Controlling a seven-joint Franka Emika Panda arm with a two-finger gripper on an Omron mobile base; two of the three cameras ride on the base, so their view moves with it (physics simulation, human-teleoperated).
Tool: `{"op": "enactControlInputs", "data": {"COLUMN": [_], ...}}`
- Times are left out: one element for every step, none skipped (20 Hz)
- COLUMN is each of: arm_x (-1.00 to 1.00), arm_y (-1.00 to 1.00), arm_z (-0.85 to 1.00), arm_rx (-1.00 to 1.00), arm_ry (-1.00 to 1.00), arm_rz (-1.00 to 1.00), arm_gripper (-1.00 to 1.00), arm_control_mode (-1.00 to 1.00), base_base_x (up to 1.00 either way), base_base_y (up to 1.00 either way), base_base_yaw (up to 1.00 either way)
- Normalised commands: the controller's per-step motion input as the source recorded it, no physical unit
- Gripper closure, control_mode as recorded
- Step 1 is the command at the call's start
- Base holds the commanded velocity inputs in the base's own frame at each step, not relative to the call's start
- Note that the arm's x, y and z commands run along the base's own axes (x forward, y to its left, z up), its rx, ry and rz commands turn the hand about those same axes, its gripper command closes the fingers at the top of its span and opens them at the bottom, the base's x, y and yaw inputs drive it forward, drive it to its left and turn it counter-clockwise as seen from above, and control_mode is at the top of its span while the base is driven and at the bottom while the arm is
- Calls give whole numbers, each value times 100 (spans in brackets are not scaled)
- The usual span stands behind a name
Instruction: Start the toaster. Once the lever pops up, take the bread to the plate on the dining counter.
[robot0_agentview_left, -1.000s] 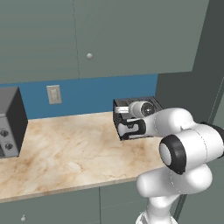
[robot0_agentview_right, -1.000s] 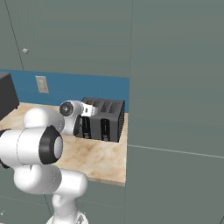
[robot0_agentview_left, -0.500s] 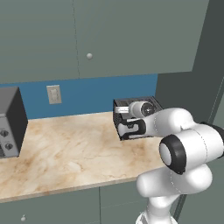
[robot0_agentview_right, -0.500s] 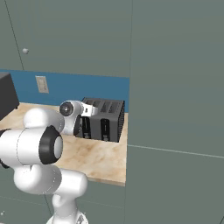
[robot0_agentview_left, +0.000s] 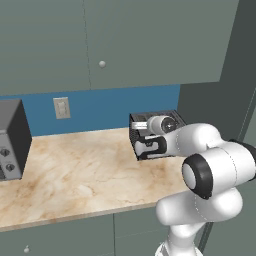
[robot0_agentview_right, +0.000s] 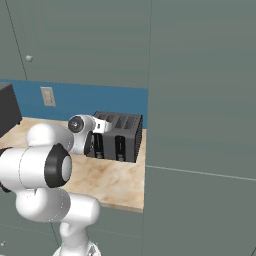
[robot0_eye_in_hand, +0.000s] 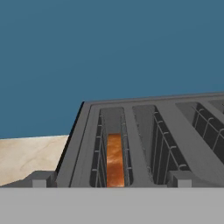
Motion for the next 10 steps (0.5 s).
{"op": "enactControlInputs", "data": {"arm_x": [0,0,0,0,0,0,0,0,0,0], "arm_y": [0,0,0,0,0,0,0,0,0,0], "arm_z": [0,0,0,0,0,0,0,0,0,0], "arm_rx": [0,0,0,0,0,0,0,0,0,0], "arm_ry": [0,0,0,0,0,0,0,0,0,0], "arm_rz": [0,0,0,0,0,0,0,0,0,0], "arm_gripper": [-100,-100,-100,-100,-100,-100,-100,-100,-100,-100], "arm_control_mode": [-100,-100,-100,-100,-100,-100,-100,-100,-100,-100], "base_base_x": [0,0,0,0,0,0,0,0,0,0], "base_base_y": [0,0,0,0,0,0,0,0,0,0], "base_base_yaw": [0,0,0,0,0,0,0,0,0,0]}}
